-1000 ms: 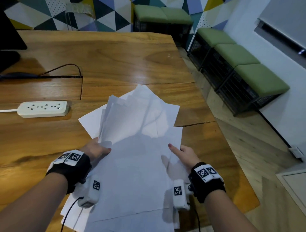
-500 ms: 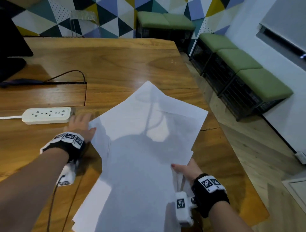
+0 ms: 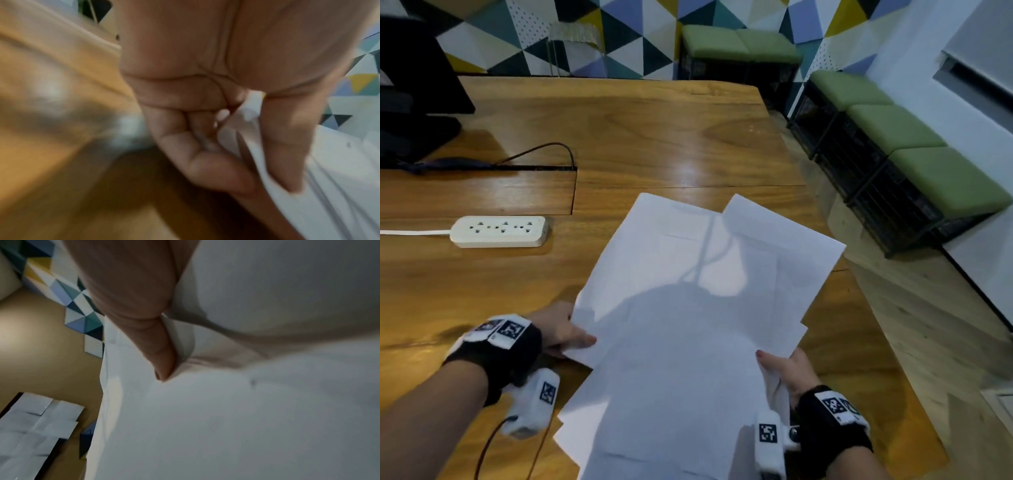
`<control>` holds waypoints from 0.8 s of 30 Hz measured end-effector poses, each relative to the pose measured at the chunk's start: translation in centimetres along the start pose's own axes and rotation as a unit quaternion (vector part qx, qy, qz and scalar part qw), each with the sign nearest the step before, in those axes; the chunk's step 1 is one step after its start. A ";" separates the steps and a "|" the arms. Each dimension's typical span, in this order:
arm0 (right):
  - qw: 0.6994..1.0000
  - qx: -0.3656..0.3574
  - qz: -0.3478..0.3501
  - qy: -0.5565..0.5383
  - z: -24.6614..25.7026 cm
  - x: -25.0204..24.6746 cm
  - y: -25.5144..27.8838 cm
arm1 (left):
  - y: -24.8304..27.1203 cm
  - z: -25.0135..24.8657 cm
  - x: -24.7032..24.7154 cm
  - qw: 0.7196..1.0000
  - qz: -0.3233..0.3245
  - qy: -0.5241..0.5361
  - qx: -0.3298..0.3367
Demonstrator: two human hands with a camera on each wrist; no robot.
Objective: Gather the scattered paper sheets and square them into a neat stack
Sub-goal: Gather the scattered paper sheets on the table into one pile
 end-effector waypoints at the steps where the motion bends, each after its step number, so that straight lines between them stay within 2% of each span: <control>1: 1.000 0.004 0.001 -0.006 -0.2 0.1 -0.2 | 0.9 0.0 1.4 1.000 0.023 -0.013 0.014; 3: 1.000 0.010 0.008 0.007 -0.3 0.8 -0.6 | 1.9 -0.3 3.7 0.998 0.049 -0.013 0.034; 7: 0.997 0.012 0.044 0.054 0.5 2.2 -0.9 | 2.2 0.4 5.4 0.998 0.055 0.015 0.016; 9: 0.997 0.013 0.051 0.053 0.9 2.1 -0.8 | 2.3 0.1 3.8 0.999 0.024 0.013 0.025; 12: 0.998 0.019 0.045 0.040 0.8 1.9 -0.6 | 2.2 -0.2 1.1 0.982 -0.047 0.184 0.018; 15: 0.998 0.024 0.056 0.030 0.8 2.6 -0.4 | 2.1 -0.4 1.3 0.970 -0.070 0.227 0.046; 17: 0.998 0.016 0.059 0.026 1.1 2.8 -0.4 | 2.3 -0.5 3.0 0.968 -0.053 0.239 0.061; 21: 0.996 0.004 0.076 0.054 1.8 3.6 -0.3 | 1.8 -0.5 6.8 0.971 0.029 0.235 0.038; 24: 0.994 0.000 0.060 0.091 2.2 3.4 -0.3 | 1.8 -0.3 6.4 0.981 0.008 0.193 0.021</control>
Point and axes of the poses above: each hand's wrist, its own y-axis away from the middle knuckle, its own x-axis out of the palm, z = x × y, the point moved 9 cm from there along -y, towards the middle knuckle
